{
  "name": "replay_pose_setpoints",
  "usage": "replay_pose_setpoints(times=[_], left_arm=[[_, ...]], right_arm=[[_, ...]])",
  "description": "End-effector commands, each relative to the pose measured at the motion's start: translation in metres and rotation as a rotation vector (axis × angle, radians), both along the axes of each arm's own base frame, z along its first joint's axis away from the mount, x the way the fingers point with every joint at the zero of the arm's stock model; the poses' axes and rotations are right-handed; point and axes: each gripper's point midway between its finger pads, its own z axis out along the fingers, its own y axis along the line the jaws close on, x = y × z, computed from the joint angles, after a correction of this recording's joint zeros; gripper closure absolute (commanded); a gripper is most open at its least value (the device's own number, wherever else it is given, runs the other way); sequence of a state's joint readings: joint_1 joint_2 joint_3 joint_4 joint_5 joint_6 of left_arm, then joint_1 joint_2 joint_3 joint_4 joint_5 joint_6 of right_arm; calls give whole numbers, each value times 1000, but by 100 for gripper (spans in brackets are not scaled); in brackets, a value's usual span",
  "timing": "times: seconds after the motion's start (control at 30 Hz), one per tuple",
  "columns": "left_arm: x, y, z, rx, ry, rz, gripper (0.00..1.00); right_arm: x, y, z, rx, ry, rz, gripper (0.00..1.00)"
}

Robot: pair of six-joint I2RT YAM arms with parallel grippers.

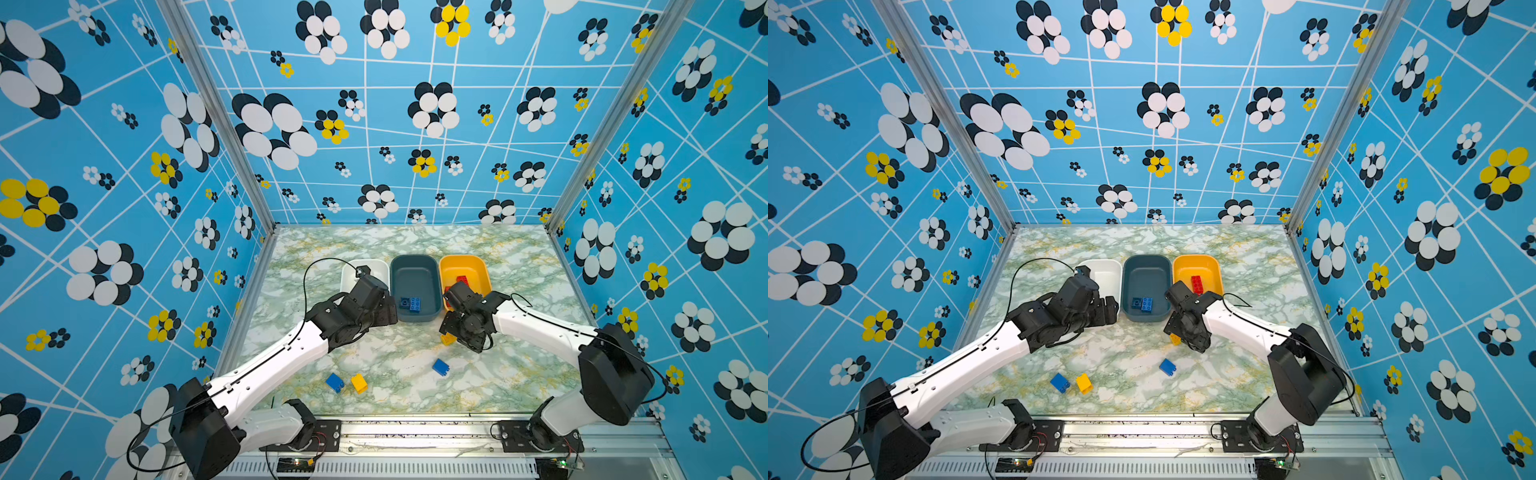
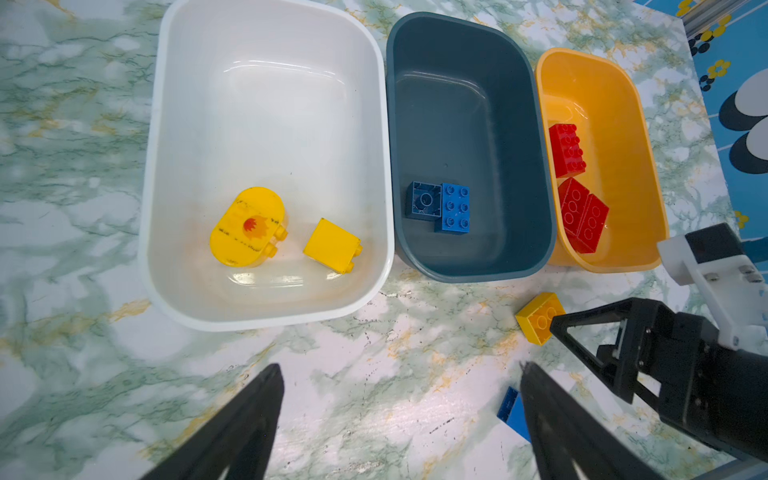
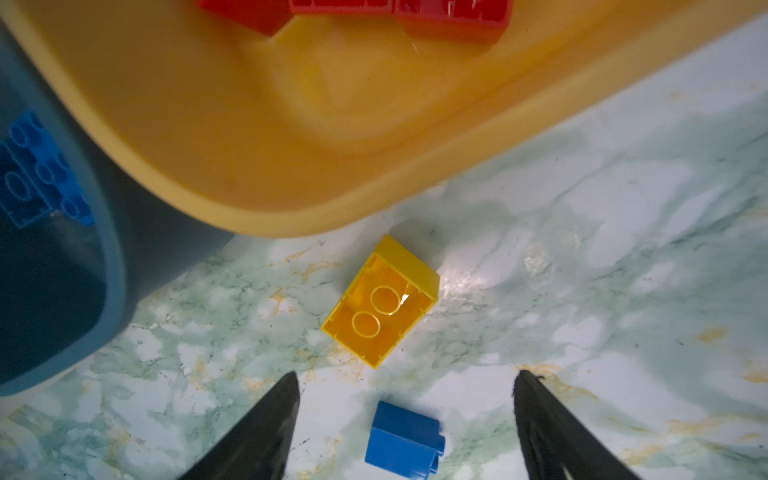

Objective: Sort the legos into containers by color
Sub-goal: 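Withdraw the left gripper while the right gripper moves down to a yellow 2x2 brick, then close the right gripper on the yellow 2x2 brick and lift it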

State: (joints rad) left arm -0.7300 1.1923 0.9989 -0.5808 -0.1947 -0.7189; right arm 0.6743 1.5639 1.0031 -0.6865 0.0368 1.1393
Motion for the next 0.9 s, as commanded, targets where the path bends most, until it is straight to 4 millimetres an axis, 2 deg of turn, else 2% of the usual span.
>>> replay_pose_setpoints(times=[0.0,0.2,0.3,0.57,0.73,0.87], left_arm=[[-7,15,-5,17,17,30,9],[-11,22,-5,-6,27,30,8],[-11,23,-1,5,18,17,7],[-18,27,-4,-15,24,28,7],[-19,28,-2,-13,25,25,6],[-18,29,5,0,13,16,6]], right_arm=[[19,5,4,-5,-52,-89,18],[25,5,-8,-33,-42,-145,19],[21,0,-15,-57,-33,-159,20],[21,-6,-24,-80,-42,-182,23],[13,-7,-38,-90,-7,-197,28],[10,-6,-44,-102,-2,-188,30]])
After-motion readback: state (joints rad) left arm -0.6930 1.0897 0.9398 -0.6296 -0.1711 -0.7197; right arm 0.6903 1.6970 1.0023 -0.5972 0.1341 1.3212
